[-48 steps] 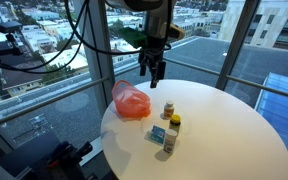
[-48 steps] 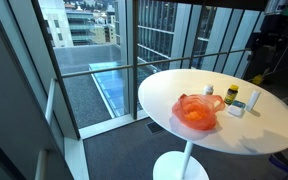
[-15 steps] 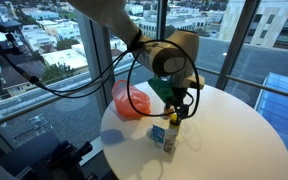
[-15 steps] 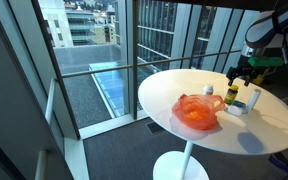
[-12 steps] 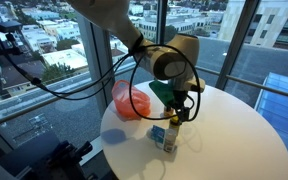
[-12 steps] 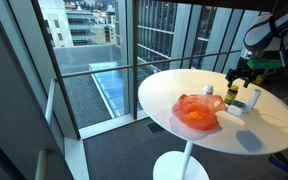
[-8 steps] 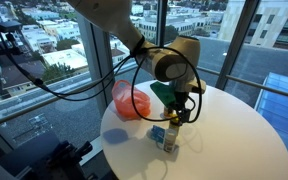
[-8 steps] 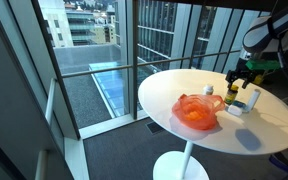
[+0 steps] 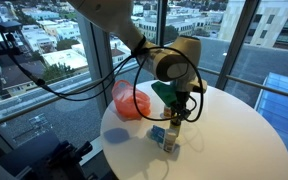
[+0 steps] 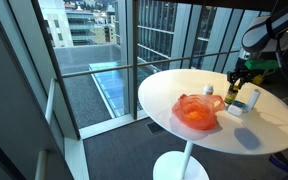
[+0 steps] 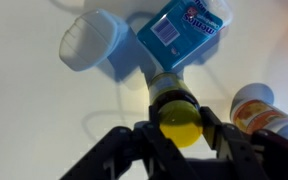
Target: Put the yellow bottle in the plastic bag
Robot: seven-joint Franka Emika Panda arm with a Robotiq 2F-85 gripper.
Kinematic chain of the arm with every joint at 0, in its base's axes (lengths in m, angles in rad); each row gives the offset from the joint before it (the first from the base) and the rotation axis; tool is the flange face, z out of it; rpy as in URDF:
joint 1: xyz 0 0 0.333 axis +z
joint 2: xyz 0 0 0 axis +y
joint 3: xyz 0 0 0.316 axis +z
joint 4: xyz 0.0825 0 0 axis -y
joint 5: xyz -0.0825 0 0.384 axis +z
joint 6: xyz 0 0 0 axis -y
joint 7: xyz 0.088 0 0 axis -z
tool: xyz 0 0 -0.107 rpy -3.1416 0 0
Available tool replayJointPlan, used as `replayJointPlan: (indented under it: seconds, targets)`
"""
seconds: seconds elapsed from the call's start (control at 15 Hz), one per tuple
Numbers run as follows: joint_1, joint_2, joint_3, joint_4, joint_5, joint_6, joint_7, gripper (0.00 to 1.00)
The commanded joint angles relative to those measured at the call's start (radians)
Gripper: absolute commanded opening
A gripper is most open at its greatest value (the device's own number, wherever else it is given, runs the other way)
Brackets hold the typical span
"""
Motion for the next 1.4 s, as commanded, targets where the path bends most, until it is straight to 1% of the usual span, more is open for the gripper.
replayJointPlan:
  seconds: [0.0,0.4,0.67,1.07,1.33]
  targets:
    - [-0.007,-0.030,0.010,0.004,0.007,-0.026,-0.023,0.20]
    - [0.022,-0.101,0.017,-0.002,-0.003,-0.104,0.001,0.20]
    - [0.061,-0.164,0.030,-0.008,-0.018,-0.159,0.024,0.20]
    - [0.126,-0.242,0.060,-0.023,-0.065,-0.159,0.038,0.20]
    - [0.145,-0.269,0.083,-0.028,-0.074,-0.158,0.028,0.20]
